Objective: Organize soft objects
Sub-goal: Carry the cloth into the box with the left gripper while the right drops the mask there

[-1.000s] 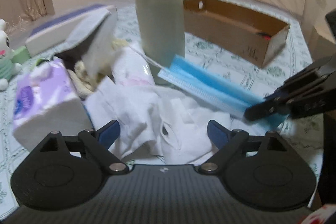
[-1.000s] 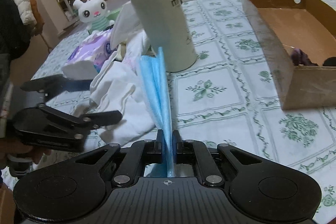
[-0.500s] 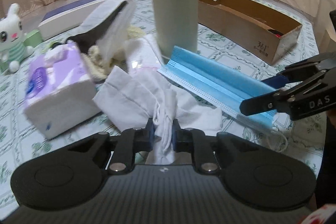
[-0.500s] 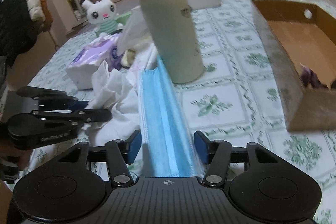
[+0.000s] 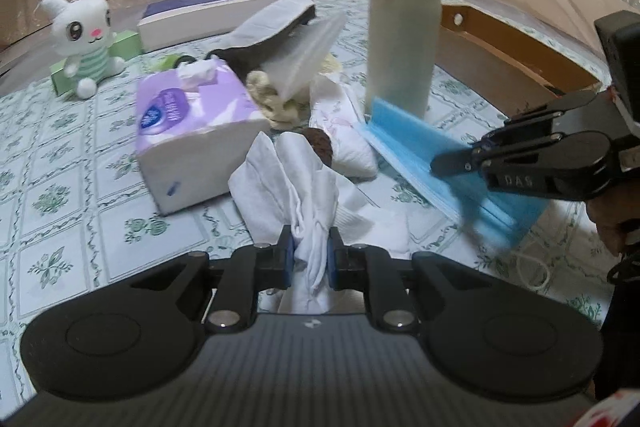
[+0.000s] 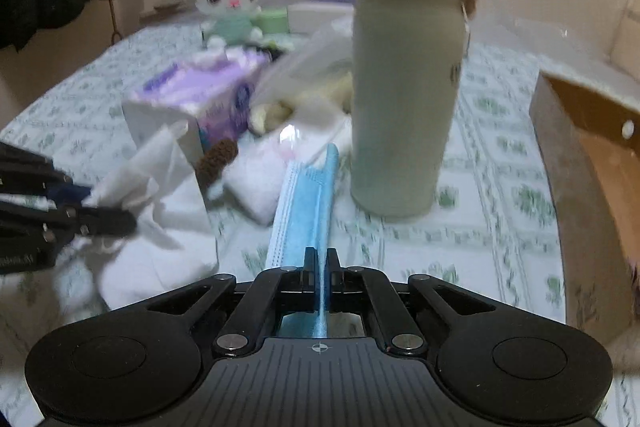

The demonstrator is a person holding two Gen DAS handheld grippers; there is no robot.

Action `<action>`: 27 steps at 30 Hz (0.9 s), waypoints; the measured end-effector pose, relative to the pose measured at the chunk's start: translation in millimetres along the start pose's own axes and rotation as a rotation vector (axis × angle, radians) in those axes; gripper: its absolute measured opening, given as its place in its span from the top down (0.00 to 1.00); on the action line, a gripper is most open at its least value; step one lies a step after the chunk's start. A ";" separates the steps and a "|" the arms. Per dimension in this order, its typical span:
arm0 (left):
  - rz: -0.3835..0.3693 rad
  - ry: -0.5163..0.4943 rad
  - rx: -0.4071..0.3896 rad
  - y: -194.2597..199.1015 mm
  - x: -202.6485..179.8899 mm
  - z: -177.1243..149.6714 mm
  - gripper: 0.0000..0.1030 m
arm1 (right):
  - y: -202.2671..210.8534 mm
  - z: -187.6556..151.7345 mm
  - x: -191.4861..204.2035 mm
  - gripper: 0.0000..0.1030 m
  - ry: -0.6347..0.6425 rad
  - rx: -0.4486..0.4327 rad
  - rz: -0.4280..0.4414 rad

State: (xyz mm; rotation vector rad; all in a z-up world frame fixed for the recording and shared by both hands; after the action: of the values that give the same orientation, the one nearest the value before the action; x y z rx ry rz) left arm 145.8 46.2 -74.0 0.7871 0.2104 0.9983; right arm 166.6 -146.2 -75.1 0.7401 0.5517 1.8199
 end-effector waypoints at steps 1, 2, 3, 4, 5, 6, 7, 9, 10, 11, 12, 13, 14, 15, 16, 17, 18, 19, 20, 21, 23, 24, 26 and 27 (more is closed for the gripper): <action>0.004 0.008 -0.005 2.0 1.7 -0.4 0.87 | 3.5 3.3 4.6 0.98 0.014 -0.025 0.001; 0.009 0.018 -0.011 4.5 3.7 -1.5 0.87 | 7.5 6.7 9.5 0.98 0.025 -0.051 0.005; 0.016 0.026 -0.018 7.2 6.0 -1.3 0.87 | 11.2 9.8 13.7 0.98 0.030 -0.073 0.011; 0.020 0.031 -0.023 9.2 7.6 -1.1 0.87 | 16.3 14.2 18.8 0.98 0.037 -0.101 0.015; 0.027 0.038 -0.030 11.7 9.3 -0.9 0.87 | 21.0 17.6 23.5 0.98 0.046 -0.127 0.015; 0.034 0.043 -0.036 14.2 11.1 -0.4 0.87 | 25.4 21.5 28.1 0.98 0.055 -0.153 0.016; 0.043 0.051 -0.041 17.3 13.1 0.1 0.87 | 31.3 25.9 32.6 0.98 0.062 -0.183 0.016; 0.056 0.066 -0.053 22.8 17.1 1.0 0.87 | 40.7 34.3 40.2 0.98 0.071 -0.225 0.021; 0.062 0.073 -0.060 26.0 18.9 1.6 0.87 | 46.4 38.6 43.8 0.98 0.077 -0.249 0.021; 0.069 0.082 -0.067 30.3 21.1 1.8 0.87 | 51.4 40.8 46.9 0.98 0.083 -0.268 0.024; 0.072 0.090 -0.073 33.3 23.0 2.6 0.87 | 55.9 43.9 49.5 0.98 0.087 -0.284 0.027; 0.078 0.100 -0.083 37.8 25.2 2.8 0.87 | 60.9 46.6 52.0 0.98 0.089 -0.300 0.029; 0.085 0.107 -0.089 41.8 27.2 3.5 0.87 | 66.1 49.1 54.5 0.98 0.094 -0.318 0.030; 0.091 0.112 -0.095 45.3 28.8 4.0 0.87 | 71.5 51.3 57.2 0.98 0.099 -0.333 0.030; 0.099 0.114 -0.100 49.3 30.2 4.6 0.87 | 76.5 53.6 58.6 0.98 0.100 -0.347 0.032; 0.107 0.115 -0.104 52.2 31.4 5.3 0.87 | 81.2 56.1 59.6 0.98 0.098 -0.357 0.035; 0.116 0.119 -0.110 56.4 32.8 6.1 0.87 | 85.8 58.1 60.2 0.98 0.097 -0.364 0.036; 0.120 0.122 -0.113 59.6 34.1 6.7 0.87 | 89.8 59.4 60.7 0.98 0.095 -0.368 0.038; 0.127 0.124 -0.118 63.8 34.5 7.7 0.87 | 93.8 60.3 60.5 0.98 0.090 -0.371 0.041; 0.132 0.124 -0.122 67.3 35.0 8.3 0.87 | 96.9 60.6 60.2 0.98 0.088 -0.371 0.041; 0.138 0.126 -0.128 74.1 34.7 10.1 0.87 | 102.4 58.4 59.8 0.98 0.082 -0.367 0.041; 0.141 0.126 -0.131 77.2 34.1 10.8 0.87 | 106.2 56.6 57.7 0.98 0.078 -0.363 0.042; 0.148 0.125 -0.132 83.2 31.3 12.6 0.87 | 112.1 51.8 55.4 0.98 0.072 -0.355 0.041; 0.152 0.126 -0.132 86.9 29.2 14.1 0.87 | 115.1 49.2 54.0 0.98 0.067 -0.353 0.040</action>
State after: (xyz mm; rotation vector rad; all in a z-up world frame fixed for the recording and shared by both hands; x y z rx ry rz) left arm 110.4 88.9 0.3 0.6268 0.1926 1.1948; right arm 112.3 -134.1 49.3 0.4541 0.2483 1.9183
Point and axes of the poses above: each gripper's, at about its wrist camera, not at the fingertips, and y roughly against the way its jaws point, x to its left, z to its top, the point moved 2 cm from there along -y, roughly the way its jaws point, and after that the axes turned 15 degrees about -y, right-handed, at the moved point
